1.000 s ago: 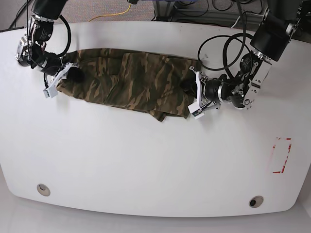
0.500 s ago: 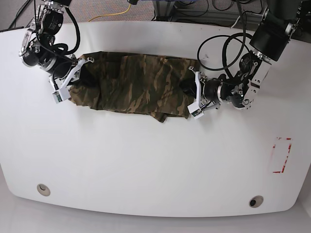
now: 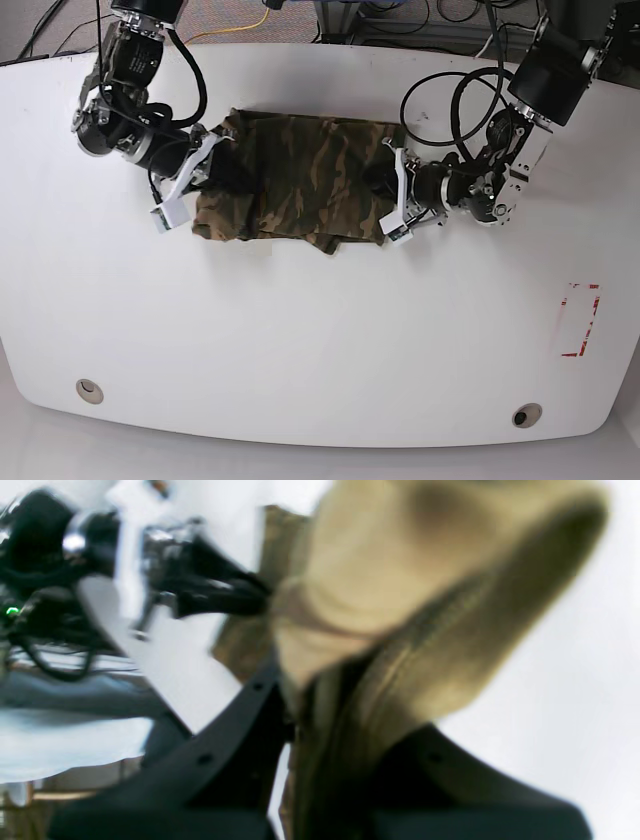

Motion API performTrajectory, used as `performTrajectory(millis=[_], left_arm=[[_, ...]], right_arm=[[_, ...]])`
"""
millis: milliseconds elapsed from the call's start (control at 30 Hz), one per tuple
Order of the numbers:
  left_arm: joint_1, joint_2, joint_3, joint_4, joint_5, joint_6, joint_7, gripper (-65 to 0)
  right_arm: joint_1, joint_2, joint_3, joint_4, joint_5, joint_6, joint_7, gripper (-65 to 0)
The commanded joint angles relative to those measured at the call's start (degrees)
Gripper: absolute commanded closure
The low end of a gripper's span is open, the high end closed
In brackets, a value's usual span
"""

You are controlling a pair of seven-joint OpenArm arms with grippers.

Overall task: Layout the t-shirt on the table in an organized manner, then fold the t-shirt properly
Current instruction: 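Fold the strip end with the right gripper toward the left gripper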

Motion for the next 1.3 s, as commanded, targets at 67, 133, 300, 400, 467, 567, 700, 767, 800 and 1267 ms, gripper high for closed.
performTrajectory(millis=[67,133,300,400,467,567,700,767,800,1267], left_arm=[[0.7,-0.1,0.7,-0.8,4.6,1.6,5.3,-7.4],[0.7,0.3,0.7,-0.8,4.6,1.7,5.3,-7.4],[0.7,1.3,0.6,-0.8,4.6,1.7,5.3,-7.4],[0.7,1.5,0.6,-0.9,4.6,1.7,5.3,-7.4],[0.7,1.5,0.6,-0.9,4.6,1.7,5.3,-7.4],[1.2,1.5,0.6,-0.8,4.6,1.7,5.3,-7.4],[1.5,1.5,0.6,-0.8,4.6,1.7,5.3,-7.4],[1.5,1.5,0.6,-0.8,4.6,1.7,5.3,-7.4],[1.6,1.5,0.6,-0.8,4.6,1.7,5.3,-7.4],[1.6,1.5,0.5,-0.8,4.6,1.8,5.2,-7.4]], right_arm=[[1.2,-2.0,-3.1,1.0,1.8,-1.1,1.4,-0.2],[1.8,-3.0,-4.5,1.0,1.8,-1.8,1.4,-0.2],[2.8,-4.0,-7.7,0.9,1.7,-2.1,1.5,-0.3],[3.3,-4.2,-8.7,-0.2,1.7,-2.1,1.5,-0.5],[4.0,-4.3,-9.5,-1.2,1.7,-2.1,1.5,-0.6],[4.8,-4.9,-10.5,-4.0,1.7,-2.1,1.5,-0.6],[6.3,-4.9,-11.0,-6.1,1.7,-2.1,1.5,-0.6],[6.8,-4.9,-11.8,-6.7,1.7,-2.1,1.5,-0.6],[6.9,-4.9,-12.0,-7.0,1.7,-2.1,1.5,-0.6],[8.1,-5.0,-16.2,-8.5,1.8,-2.1,1.6,-32.2]])
